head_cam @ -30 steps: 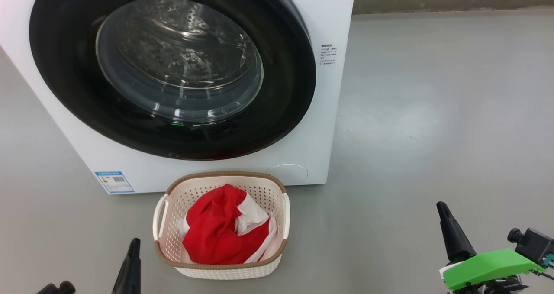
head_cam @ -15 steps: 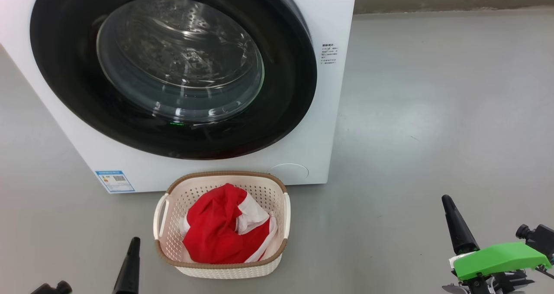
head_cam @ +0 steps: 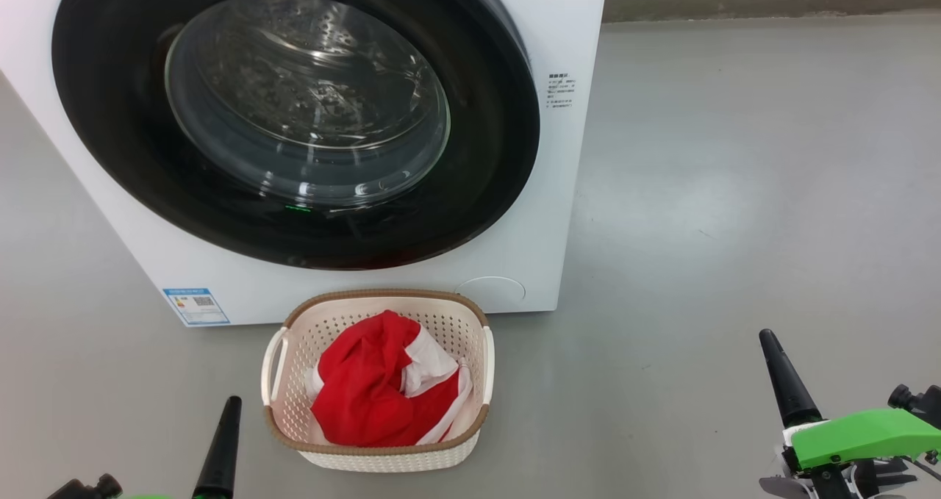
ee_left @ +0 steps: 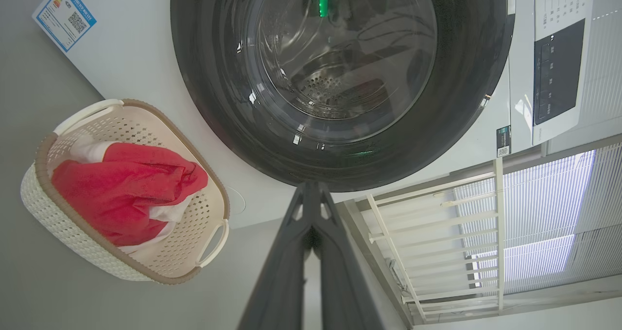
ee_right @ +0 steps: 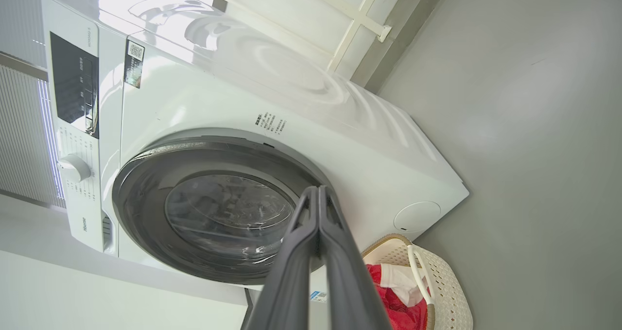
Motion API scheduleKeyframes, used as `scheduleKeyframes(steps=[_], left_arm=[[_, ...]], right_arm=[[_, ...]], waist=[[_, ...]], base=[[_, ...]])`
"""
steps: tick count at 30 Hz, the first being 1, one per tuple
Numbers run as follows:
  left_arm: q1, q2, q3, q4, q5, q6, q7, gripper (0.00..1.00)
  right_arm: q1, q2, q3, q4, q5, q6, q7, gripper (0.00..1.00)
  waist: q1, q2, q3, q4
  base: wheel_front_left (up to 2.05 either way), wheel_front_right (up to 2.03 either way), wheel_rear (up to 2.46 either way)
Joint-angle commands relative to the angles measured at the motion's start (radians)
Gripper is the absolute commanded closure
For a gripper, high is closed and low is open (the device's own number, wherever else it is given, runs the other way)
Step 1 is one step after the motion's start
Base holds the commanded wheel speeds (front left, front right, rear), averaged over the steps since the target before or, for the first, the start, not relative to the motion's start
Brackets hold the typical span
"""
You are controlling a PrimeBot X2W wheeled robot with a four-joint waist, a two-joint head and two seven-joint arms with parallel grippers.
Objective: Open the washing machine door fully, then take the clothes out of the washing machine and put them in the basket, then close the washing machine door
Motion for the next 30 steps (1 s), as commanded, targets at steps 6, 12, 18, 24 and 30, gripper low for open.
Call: scheduleKeyframes(steps=[6, 12, 18, 24, 30], left_arm=[[-0.059, 0.010, 0.033, -0.010, -0.089, -0.015, 0.024, 1.00], [-0.070, 0.010, 0.037, -0.001, -0.156, -0.020, 0.041, 1.00], [-0.080, 0.011, 0.041, 0.008, -0.223, -0.024, 0.058, 1.00], [-0.091, 0.011, 0.046, 0.017, -0.289, -0.028, 0.075, 1.00], [-0.100, 0.012, 0.049, 0.025, -0.345, -0.032, 0.089, 1.00]], right_arm=[[-0.058, -0.019, 0.006, -0.029, 0.090, -0.001, 0.022, 1.00], [-0.062, -0.019, -0.001, -0.029, 0.155, -0.001, 0.039, 1.00], [-0.066, -0.020, -0.008, -0.029, 0.220, -0.001, 0.056, 1.00], [-0.070, -0.020, -0.015, -0.030, 0.284, -0.001, 0.074, 1.00], [-0.074, -0.020, -0.022, -0.030, 0.338, -0.001, 0.089, 1.00]], waist=[[0.0000, -0.0001, 0.001, 0.001], [0.0000, -0.0001, 0.002, 0.002], [0.0000, -0.0001, 0.002, 0.003], [0.0000, -0.0001, 0.003, 0.004], [-0.0001, -0.0001, 0.004, 0.005]], base=[[0.00, 0.00, 0.00], [0.00, 0.00, 0.00], [0.00, 0.00, 0.00], [0.00, 0.00, 0.00], [0.00, 0.00, 0.00]])
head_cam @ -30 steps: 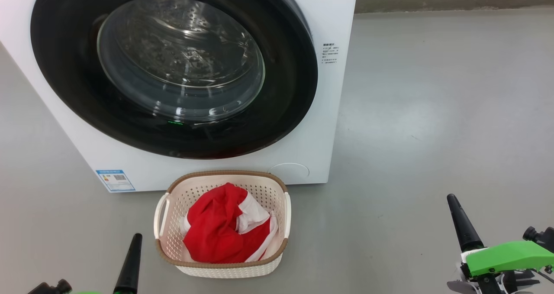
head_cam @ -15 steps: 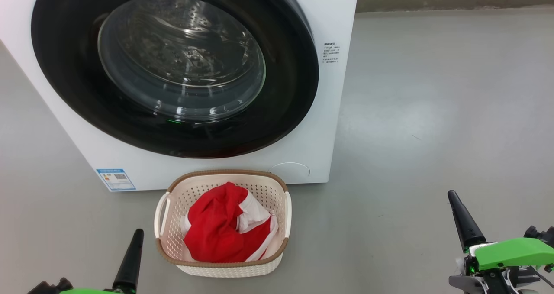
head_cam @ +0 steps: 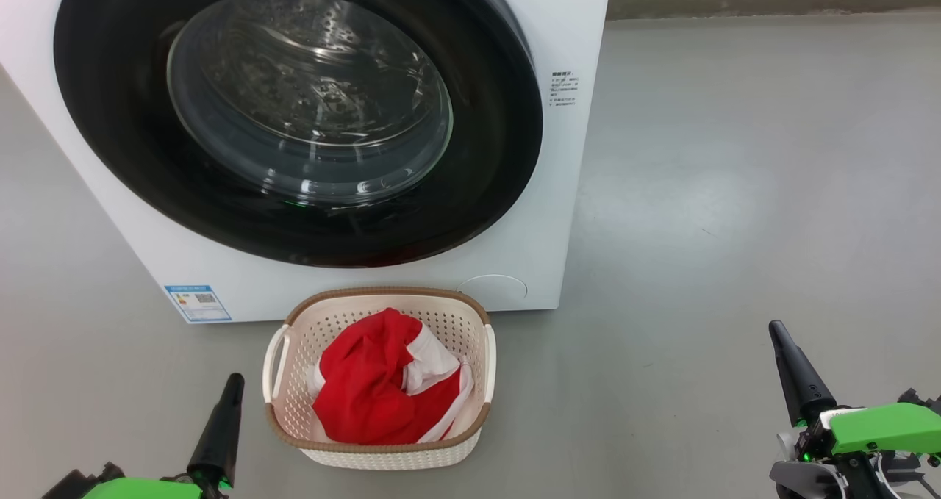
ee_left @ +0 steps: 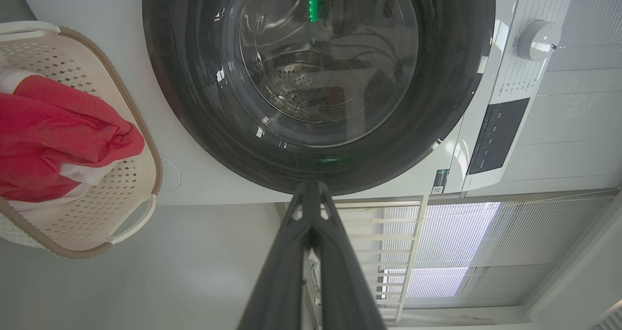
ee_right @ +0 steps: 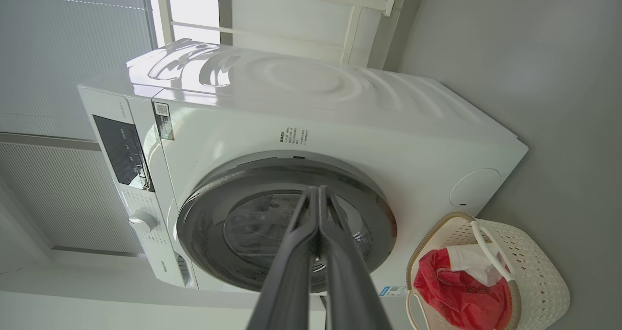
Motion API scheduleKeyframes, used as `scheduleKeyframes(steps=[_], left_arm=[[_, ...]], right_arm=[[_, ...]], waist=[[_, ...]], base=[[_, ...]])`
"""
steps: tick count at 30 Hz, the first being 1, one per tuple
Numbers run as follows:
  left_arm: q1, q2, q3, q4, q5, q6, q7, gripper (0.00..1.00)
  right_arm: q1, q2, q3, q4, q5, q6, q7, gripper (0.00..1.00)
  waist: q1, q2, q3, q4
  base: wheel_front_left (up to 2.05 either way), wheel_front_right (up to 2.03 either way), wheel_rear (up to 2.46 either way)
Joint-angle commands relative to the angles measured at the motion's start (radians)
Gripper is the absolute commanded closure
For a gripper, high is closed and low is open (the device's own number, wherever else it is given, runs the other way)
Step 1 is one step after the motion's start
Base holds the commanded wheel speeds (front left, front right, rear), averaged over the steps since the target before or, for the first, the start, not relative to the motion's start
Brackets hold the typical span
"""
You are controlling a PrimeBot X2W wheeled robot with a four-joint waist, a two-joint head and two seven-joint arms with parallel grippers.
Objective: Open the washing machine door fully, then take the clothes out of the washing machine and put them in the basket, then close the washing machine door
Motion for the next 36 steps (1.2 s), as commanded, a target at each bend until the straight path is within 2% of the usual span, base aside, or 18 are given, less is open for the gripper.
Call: scheduleKeyframes(steps=[1, 36], left_arm=[[-0.042, 0.011, 0.037, -0.017, -0.023, -0.013, 0.012, 1.00], [-0.044, 0.011, 0.038, -0.015, -0.038, -0.014, 0.016, 1.00]], right_arm=[[-0.059, -0.018, 0.015, -0.029, 0.028, -0.001, 0.009, 1.00], [-0.060, -0.011, 0.004, -0.028, 0.034, -0.001, 0.021, 1.00]], waist=[[0.0000, -0.0001, 0.000, 0.000], [0.0000, -0.0001, 0.000, 0.000]], base=[[0.00, 0.00, 0.00], [0.00, 0.00, 0.00]])
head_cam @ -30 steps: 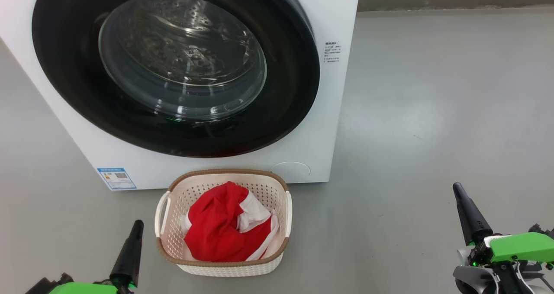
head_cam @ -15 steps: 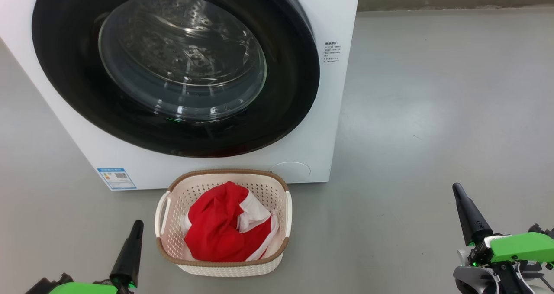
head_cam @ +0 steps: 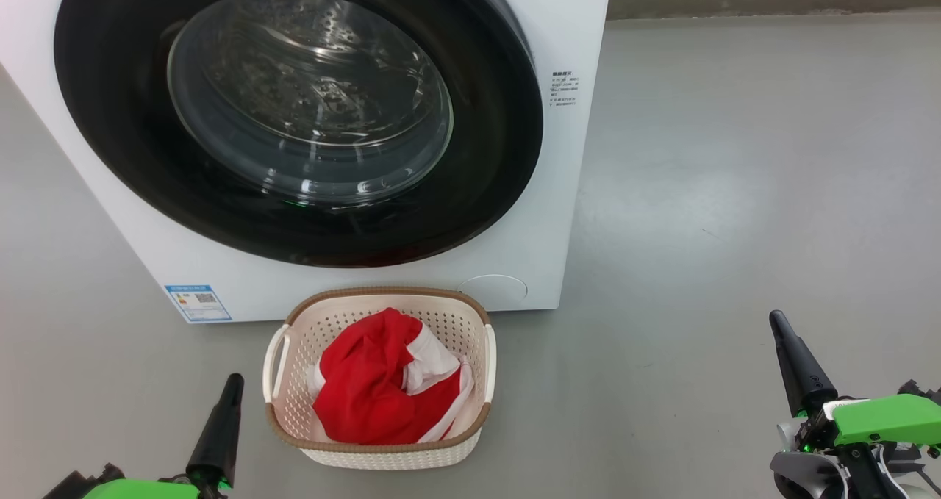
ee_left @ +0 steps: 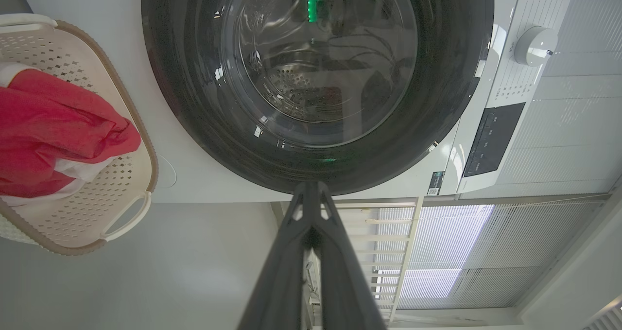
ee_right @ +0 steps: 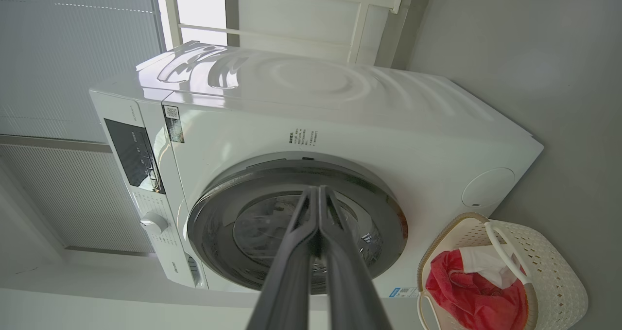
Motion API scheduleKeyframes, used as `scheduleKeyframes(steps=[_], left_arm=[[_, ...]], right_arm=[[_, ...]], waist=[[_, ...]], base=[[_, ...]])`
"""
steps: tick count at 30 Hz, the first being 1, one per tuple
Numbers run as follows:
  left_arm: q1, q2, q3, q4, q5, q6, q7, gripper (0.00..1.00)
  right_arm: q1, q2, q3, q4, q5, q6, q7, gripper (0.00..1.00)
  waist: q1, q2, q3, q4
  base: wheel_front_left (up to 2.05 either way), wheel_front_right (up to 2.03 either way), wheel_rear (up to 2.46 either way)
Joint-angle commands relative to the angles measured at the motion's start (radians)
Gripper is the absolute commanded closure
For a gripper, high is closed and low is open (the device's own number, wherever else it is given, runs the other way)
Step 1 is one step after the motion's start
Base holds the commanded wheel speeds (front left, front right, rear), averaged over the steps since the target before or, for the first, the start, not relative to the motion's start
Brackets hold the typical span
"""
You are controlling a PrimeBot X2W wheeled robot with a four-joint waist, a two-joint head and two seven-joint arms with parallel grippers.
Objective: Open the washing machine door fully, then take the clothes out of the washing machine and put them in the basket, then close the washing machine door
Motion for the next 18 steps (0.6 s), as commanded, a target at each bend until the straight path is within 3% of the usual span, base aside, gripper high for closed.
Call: scheduleKeyframes(steps=[1, 18], left_arm=[[-0.044, 0.011, 0.035, -0.019, -0.007, -0.007, 0.005, 1.00], [-0.044, 0.011, 0.035, -0.019, -0.007, -0.007, 0.005, 1.00]], right_arm=[[-0.041, -0.012, 0.010, -0.028, 0.001, -0.001, 0.006, 1.00], [-0.041, -0.009, 0.006, -0.027, -0.003, -0.001, 0.009, 1.00]], waist=[[-0.0001, 0.0000, 0.000, 0.000], [-0.0001, 0.0000, 0.000, 0.000]], base=[[0.00, 0.00, 0.00], [0.00, 0.00, 0.00]])
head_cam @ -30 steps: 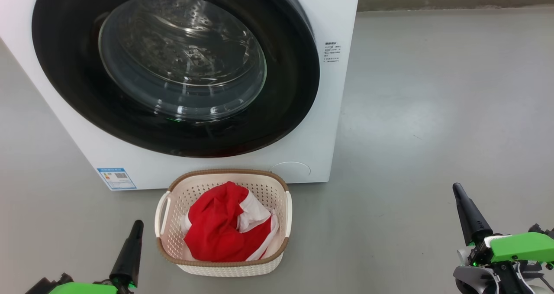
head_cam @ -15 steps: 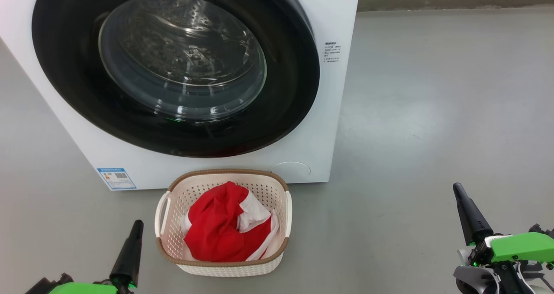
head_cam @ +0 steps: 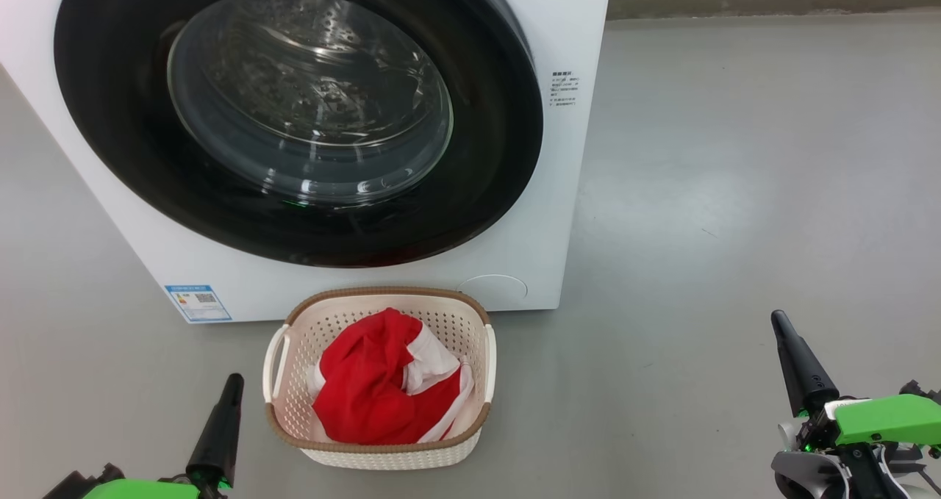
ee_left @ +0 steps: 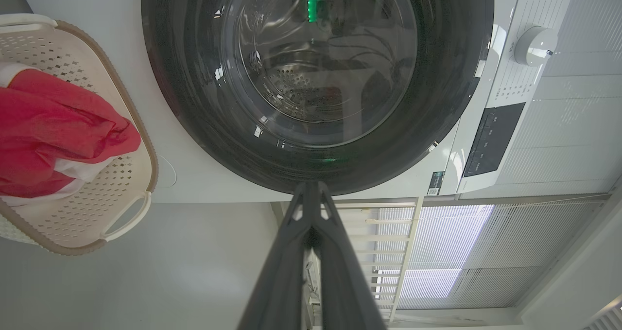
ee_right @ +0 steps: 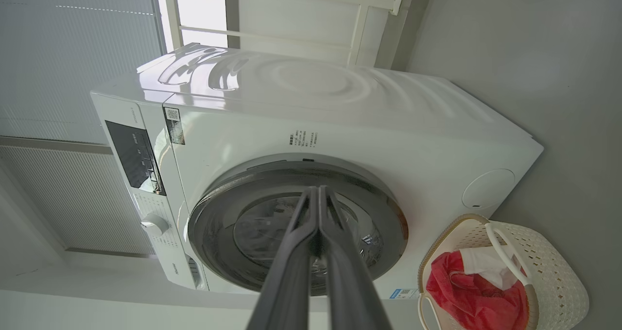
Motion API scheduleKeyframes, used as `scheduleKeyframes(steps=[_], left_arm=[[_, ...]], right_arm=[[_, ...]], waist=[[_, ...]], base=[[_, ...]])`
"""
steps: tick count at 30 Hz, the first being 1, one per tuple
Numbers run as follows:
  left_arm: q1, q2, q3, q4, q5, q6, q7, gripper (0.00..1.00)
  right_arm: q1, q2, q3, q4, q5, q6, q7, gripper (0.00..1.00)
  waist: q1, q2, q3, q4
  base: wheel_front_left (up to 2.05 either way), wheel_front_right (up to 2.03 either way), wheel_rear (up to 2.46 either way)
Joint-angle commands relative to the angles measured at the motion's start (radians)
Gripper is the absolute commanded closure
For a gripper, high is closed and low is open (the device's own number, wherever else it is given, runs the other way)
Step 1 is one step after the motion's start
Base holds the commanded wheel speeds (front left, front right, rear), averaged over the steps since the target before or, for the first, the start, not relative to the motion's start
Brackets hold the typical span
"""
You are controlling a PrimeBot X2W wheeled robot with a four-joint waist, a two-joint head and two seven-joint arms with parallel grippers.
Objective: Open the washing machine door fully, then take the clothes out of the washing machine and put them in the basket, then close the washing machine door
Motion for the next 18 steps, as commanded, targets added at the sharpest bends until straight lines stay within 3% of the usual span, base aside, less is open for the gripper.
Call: scheduleKeyframes(steps=[1, 18], left_arm=[[-0.044, 0.011, 0.035, -0.019, -0.006, -0.007, 0.005, 1.00], [-0.044, 0.011, 0.035, -0.019, -0.006, -0.007, 0.005, 1.00]], right_arm=[[-0.041, -0.011, 0.011, -0.027, -0.003, -0.001, 0.009, 1.00], [-0.042, -0.008, 0.007, -0.027, -0.006, -0.001, 0.012, 1.00]], waist=[[0.0000, 0.0000, 0.000, 0.000], [0.0000, 0.0000, 0.000, 0.000]], base=[[0.00, 0.00, 0.00], [0.00, 0.00, 0.00]])
